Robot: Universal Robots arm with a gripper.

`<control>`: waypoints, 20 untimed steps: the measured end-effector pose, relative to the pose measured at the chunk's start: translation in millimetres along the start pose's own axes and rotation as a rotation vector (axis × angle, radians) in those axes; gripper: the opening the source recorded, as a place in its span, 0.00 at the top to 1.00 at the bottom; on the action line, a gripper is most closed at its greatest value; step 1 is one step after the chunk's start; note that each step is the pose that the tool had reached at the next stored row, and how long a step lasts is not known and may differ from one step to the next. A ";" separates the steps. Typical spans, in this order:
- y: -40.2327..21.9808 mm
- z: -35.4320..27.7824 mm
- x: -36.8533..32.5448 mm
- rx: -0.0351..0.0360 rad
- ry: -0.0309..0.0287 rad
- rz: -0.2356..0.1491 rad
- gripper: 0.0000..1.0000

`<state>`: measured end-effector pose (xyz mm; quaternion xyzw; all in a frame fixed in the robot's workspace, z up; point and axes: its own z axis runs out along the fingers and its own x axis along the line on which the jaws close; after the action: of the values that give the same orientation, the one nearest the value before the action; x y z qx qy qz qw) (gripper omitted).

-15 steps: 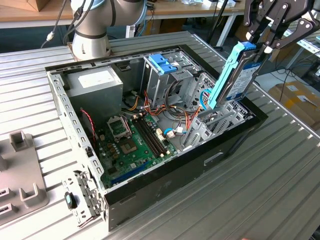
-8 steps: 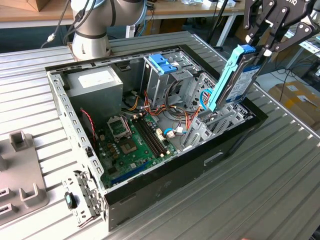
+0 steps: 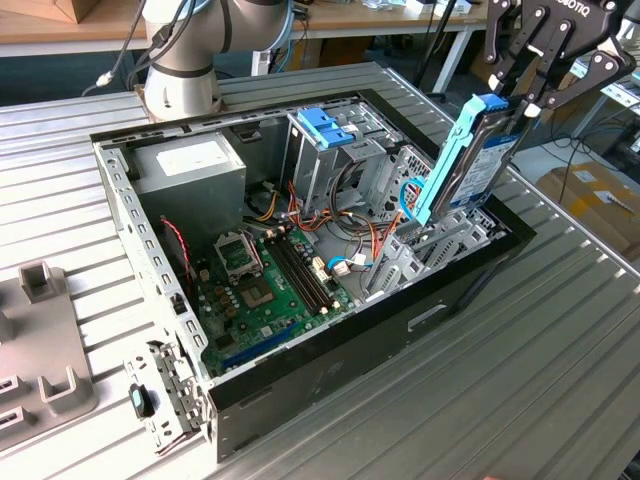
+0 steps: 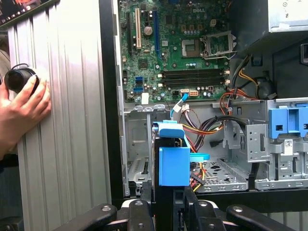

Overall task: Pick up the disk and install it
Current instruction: 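Pick up the disk, then insert the disk into the insertion slot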

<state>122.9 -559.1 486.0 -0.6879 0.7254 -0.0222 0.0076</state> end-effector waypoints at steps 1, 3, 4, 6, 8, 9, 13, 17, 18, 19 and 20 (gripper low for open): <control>0.7 0.1 0.0 0.0000 -0.0001 0.000 0.65; 2.2 0.0 0.1 0.0000 -0.0001 0.000 0.65; 2.8 0.0 0.2 0.0000 -0.0001 0.000 0.65; 2.8 -0.1 0.1 0.0000 0.0000 0.000 0.65; 3.3 0.0 0.2 0.0000 0.0000 0.000 0.65; 3.3 -0.1 0.2 0.0000 0.0000 0.000 0.65; 5.5 -0.2 0.2 0.0000 0.0001 0.000 0.65; 6.5 -0.2 0.3 0.0000 0.0000 0.000 0.65; 6.6 -0.2 0.3 0.0000 0.0000 0.000 0.65; 6.7 -0.2 0.4 0.0000 0.0000 0.000 0.65; 6.7 -0.2 0.4 0.0000 0.0000 0.000 0.65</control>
<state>116.2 -559.1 485.9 -0.6879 0.7254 -0.0222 0.0076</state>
